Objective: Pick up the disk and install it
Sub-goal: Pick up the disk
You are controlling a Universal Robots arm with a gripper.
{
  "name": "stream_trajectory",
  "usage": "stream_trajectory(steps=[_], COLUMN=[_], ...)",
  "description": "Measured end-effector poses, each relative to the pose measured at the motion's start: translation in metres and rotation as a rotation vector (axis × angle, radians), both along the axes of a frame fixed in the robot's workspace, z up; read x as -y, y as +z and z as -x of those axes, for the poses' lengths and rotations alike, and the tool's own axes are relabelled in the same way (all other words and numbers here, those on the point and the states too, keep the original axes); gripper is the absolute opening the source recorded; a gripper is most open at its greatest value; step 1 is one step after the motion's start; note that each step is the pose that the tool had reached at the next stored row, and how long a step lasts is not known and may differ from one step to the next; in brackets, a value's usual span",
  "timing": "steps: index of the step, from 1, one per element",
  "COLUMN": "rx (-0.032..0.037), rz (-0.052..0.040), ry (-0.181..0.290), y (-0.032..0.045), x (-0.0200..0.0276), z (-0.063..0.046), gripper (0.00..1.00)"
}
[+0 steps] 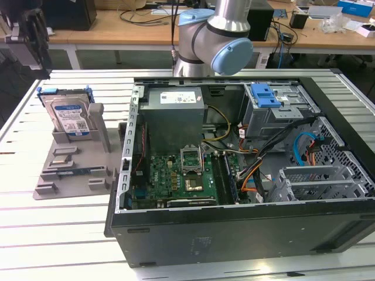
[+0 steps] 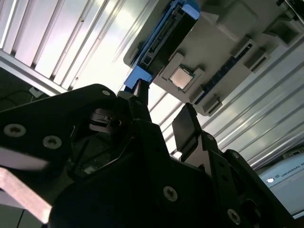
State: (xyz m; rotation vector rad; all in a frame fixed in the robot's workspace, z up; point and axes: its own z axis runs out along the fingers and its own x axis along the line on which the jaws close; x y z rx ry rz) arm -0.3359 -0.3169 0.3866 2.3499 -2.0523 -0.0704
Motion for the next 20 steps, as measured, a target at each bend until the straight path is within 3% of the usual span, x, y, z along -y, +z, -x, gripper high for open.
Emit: stream_trajectory(steps=[8, 11, 15, 20], rx=[0.0000, -0.0001, 0.0000, -0.0001], rz=[0.0006, 0.0026, 0.0044, 0.0044], ry=[0.000, 0.000, 0.000, 0.001], y=[-0.0021, -0.0069, -0.0150, -0.0297], x=[-0.0098, -0.0128, -0.0133, -0.0140], z=[-0.007, -0.009, -0.009, -0.001], gripper=[0.48, 0.48, 0.48, 0.48])
